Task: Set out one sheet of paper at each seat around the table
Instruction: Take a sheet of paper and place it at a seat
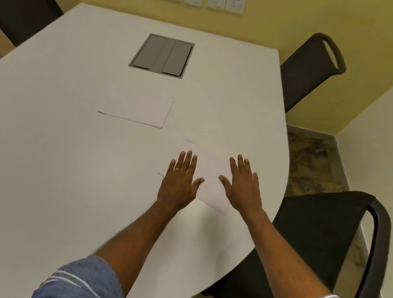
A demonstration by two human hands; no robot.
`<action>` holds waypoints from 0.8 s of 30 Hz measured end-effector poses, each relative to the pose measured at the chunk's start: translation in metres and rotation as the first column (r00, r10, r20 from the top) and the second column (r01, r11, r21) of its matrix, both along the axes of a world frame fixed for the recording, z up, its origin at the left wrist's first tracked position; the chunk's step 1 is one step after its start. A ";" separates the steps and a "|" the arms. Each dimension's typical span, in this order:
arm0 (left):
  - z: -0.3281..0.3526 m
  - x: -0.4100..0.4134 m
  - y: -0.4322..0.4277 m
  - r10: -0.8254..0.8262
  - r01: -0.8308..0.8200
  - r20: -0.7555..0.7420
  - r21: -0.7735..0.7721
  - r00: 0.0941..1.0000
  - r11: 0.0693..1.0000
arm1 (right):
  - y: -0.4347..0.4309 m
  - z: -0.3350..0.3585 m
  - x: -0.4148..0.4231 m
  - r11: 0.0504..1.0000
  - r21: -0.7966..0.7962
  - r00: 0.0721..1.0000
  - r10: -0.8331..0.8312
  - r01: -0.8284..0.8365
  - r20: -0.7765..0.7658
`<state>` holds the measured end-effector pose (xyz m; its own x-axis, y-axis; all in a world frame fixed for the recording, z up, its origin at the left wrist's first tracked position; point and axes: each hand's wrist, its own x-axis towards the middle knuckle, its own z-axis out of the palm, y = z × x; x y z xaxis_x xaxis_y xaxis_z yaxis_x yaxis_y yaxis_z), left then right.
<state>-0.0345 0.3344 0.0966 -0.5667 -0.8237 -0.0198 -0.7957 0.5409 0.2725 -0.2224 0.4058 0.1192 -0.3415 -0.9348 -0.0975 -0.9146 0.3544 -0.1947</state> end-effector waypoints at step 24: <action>0.128 -0.030 0.109 -0.201 0.186 -0.053 -0.216 0.978 0.959 | 0.148 0.138 0.009 0.963 -0.162 0.960 -0.237 0.214 -0.147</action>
